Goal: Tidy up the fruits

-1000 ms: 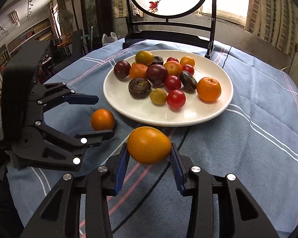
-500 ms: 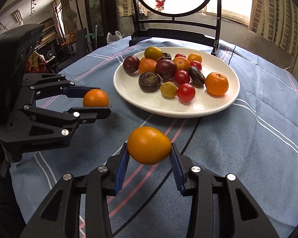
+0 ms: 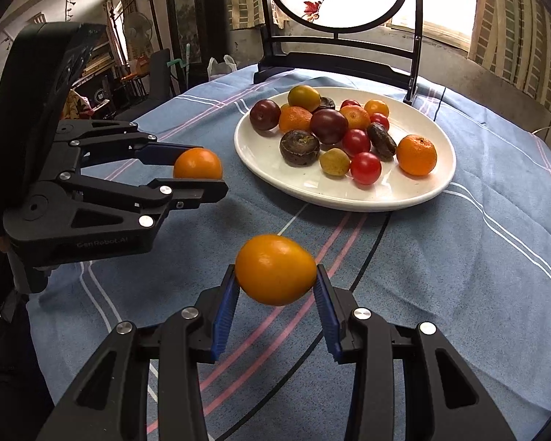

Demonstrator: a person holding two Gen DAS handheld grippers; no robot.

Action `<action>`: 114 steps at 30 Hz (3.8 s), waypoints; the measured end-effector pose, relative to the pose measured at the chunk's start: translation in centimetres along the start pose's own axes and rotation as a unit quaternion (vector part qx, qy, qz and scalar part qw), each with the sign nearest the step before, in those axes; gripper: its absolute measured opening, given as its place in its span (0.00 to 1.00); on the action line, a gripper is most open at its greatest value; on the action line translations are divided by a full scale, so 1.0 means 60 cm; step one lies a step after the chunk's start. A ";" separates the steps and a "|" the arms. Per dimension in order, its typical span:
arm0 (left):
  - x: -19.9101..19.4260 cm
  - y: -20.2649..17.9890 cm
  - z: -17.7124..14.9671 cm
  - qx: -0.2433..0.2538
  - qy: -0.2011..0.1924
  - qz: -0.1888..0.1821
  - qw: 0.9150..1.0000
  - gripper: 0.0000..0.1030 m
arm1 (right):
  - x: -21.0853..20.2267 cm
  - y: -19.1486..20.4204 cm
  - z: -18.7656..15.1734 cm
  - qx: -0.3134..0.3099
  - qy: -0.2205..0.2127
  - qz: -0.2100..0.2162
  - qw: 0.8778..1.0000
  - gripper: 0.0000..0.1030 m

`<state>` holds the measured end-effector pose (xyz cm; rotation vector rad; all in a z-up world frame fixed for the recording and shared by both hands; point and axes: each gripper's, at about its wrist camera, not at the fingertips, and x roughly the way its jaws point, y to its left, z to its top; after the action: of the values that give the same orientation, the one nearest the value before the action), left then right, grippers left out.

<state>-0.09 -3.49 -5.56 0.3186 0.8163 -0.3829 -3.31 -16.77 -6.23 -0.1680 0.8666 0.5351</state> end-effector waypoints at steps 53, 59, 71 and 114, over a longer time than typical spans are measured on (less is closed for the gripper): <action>0.052 0.034 0.131 -0.052 -0.033 0.042 0.997 0.38 | -0.005 -0.090 0.130 0.042 -0.078 -0.026 0.996 0.40; 0.058 0.053 0.122 -0.051 -0.027 0.052 0.997 0.38 | 0.006 -0.103 0.122 0.041 -0.059 -0.038 0.997 0.40; 0.091 0.044 0.171 -0.059 -0.034 0.060 0.996 0.38 | 0.045 -0.146 0.191 0.076 -0.073 -0.049 0.993 0.41; -0.062 0.042 0.102 -0.084 -0.175 0.111 0.975 0.95 | -0.106 -0.081 0.093 0.107 -0.213 -0.087 0.967 0.78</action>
<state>2.62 -3.04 1.53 0.1740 0.4559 -0.1505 -0.37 -21.38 1.84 0.0694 0.4780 0.2927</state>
